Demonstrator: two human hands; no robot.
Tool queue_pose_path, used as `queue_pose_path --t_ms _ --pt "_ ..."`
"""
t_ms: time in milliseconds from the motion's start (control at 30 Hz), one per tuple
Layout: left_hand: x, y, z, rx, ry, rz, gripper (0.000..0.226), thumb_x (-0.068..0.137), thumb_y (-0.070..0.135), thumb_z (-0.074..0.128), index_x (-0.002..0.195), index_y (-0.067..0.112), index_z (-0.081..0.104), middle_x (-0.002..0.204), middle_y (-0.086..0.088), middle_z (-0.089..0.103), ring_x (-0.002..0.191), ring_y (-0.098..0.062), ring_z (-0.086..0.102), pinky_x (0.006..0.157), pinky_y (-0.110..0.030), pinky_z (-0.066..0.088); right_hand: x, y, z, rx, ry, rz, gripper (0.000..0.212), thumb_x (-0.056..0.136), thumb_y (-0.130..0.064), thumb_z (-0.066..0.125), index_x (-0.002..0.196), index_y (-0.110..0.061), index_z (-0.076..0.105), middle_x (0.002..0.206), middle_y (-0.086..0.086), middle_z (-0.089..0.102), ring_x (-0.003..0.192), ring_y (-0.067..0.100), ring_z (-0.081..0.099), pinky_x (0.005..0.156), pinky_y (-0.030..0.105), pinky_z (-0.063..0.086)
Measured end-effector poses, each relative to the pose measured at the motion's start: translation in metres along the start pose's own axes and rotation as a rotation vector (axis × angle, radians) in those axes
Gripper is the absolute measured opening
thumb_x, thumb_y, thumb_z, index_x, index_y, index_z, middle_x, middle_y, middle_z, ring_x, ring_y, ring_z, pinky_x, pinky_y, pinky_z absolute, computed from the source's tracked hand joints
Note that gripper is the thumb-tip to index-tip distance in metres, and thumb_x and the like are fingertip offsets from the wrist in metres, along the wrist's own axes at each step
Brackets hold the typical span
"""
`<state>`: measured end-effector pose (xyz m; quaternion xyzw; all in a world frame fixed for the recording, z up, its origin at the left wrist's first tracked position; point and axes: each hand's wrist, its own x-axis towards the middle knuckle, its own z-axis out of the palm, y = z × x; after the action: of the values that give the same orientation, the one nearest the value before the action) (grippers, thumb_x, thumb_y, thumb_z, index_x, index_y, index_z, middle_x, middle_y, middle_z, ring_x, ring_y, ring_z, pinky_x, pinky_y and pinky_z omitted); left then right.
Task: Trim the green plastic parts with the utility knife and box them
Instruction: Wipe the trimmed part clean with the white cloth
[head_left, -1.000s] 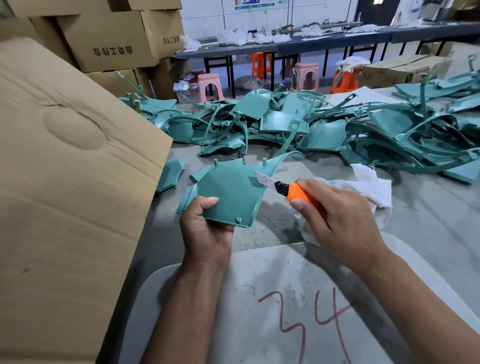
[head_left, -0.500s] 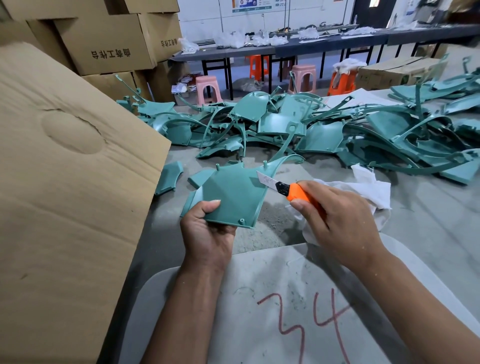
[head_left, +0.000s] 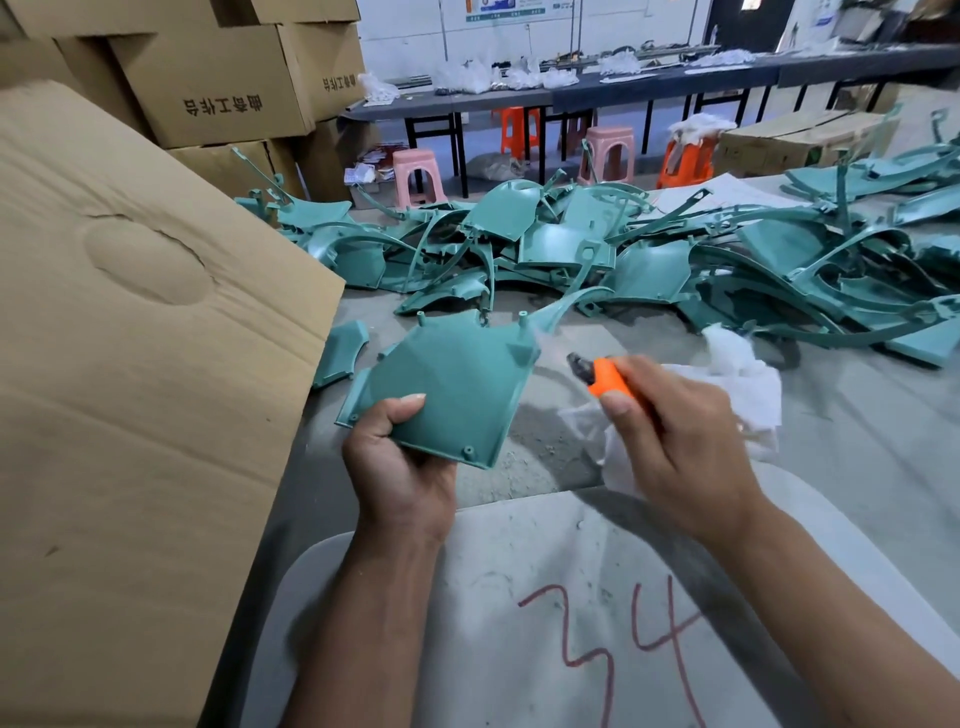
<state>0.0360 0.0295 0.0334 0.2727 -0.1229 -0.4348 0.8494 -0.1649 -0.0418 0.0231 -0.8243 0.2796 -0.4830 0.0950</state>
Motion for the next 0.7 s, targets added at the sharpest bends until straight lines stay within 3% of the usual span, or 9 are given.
queue_pose_path --t_ms 100,167,300,400,467,567,700 --pt "0.002 0.000 0.000 0.034 0.019 0.003 0.052 0.060 0.008 0.059 0.109 0.014 0.072 0.106 -0.007 0.075 0.096 -0.029 0.072 0.087 -0.045 0.057 -0.003 -0.006 0.006 -0.039 -0.109 -0.011 0.038 0.107 -0.045 0.042 0.108 -0.014 0.065 0.076 -0.007 0.056 0.063 0.018 0.051 0.059 0.038 0.043" --pt "0.001 -0.001 0.001 0.058 0.022 -0.005 0.056 0.059 0.009 0.060 0.114 0.014 0.069 0.107 -0.007 0.074 0.096 -0.028 0.072 0.087 -0.045 0.057 -0.003 -0.007 0.005 -0.080 -0.122 -0.009 0.039 0.107 -0.046 0.042 0.108 -0.015 0.064 0.077 -0.005 0.057 0.063 0.020 0.051 0.059 0.043 0.043" --pt "0.001 -0.001 0.000 0.083 0.035 -0.054 0.049 0.061 0.009 0.059 0.108 0.015 0.071 0.103 -0.005 0.075 0.089 -0.025 0.073 0.075 -0.039 0.060 -0.004 -0.008 0.004 -0.171 -0.080 -0.022 0.040 0.107 -0.048 0.042 0.109 -0.016 0.065 0.080 -0.008 0.059 0.063 0.017 0.050 0.057 0.040 0.044" --pt "0.000 -0.001 0.002 0.064 0.030 -0.072 0.055 0.062 0.008 0.058 0.116 0.013 0.069 0.106 -0.007 0.075 0.091 -0.026 0.074 0.072 -0.037 0.062 -0.003 -0.009 0.004 -0.248 -0.032 -0.022 0.042 0.108 -0.051 0.040 0.110 -0.017 0.064 0.080 -0.009 0.061 0.062 0.015 0.049 0.055 0.033 0.037" --pt "-0.001 -0.001 0.004 0.058 0.033 -0.076 0.058 0.063 0.007 0.057 0.120 0.010 0.066 0.100 -0.007 0.074 0.081 -0.024 0.073 0.061 -0.031 0.060 -0.004 -0.008 0.004 -0.276 -0.005 -0.016 0.042 0.108 -0.051 0.038 0.112 -0.018 0.063 0.080 -0.008 0.063 0.062 0.015 0.050 0.055 0.032 0.038" --pt "-0.001 -0.003 0.005 0.055 0.040 -0.087 0.037 0.072 0.002 0.052 0.106 0.009 0.066 0.079 -0.003 0.070 0.052 -0.016 0.064 0.044 -0.020 0.050 -0.004 -0.007 0.007 -0.272 0.001 -0.007 0.042 0.109 -0.052 0.037 0.114 -0.019 0.061 0.080 -0.006 0.064 0.062 0.017 0.053 0.055 0.034 0.044" --pt "0.001 0.003 -0.003 0.011 0.026 -0.044 0.031 0.063 0.007 0.057 0.079 0.014 0.082 0.089 -0.006 0.077 0.076 -0.023 0.074 0.063 -0.030 0.060 0.003 0.019 -0.005 -0.219 0.084 0.172 0.036 0.107 -0.047 0.044 0.108 -0.017 0.064 0.072 -0.002 0.063 0.058 0.022 0.056 0.054 0.040 0.049"
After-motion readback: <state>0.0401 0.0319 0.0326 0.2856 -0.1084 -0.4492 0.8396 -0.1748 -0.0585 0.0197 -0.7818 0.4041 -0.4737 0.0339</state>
